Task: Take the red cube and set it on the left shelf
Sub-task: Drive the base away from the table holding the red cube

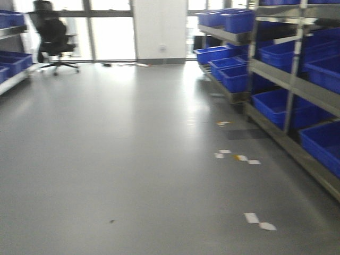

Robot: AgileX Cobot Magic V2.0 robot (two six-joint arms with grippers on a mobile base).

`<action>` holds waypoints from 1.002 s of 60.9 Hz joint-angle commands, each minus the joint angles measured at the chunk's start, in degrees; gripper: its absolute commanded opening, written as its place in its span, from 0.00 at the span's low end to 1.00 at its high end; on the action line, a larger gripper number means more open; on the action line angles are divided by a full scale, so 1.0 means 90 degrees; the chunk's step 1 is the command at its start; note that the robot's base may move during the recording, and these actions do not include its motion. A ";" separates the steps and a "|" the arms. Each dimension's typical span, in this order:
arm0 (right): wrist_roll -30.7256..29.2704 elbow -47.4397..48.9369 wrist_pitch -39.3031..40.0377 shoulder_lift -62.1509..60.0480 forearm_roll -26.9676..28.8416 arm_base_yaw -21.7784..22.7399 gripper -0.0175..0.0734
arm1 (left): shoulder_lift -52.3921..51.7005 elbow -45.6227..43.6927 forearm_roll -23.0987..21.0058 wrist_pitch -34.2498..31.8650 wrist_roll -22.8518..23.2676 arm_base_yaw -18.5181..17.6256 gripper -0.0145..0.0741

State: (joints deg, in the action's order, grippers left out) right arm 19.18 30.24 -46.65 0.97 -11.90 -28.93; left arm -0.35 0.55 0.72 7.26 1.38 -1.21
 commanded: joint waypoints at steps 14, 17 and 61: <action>-0.0067 0.0154 0.0556 0.0114 -0.0139 -0.0016 0.40 | -0.0094 0.0147 -0.0031 -0.0559 0.0005 -0.0008 0.28; -0.0067 0.0154 0.0556 0.0114 -0.0139 -0.0016 0.40 | -0.0094 0.0147 -0.0031 -0.0559 0.0005 -0.0008 0.28; -0.0067 0.0154 0.0556 0.0114 -0.0139 -0.0016 0.40 | -0.0094 0.0147 -0.0031 -0.0559 0.0005 -0.0008 0.28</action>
State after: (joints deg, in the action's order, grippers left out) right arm 19.18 30.24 -46.65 0.97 -11.90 -28.93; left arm -0.35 0.55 0.72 7.26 1.38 -1.21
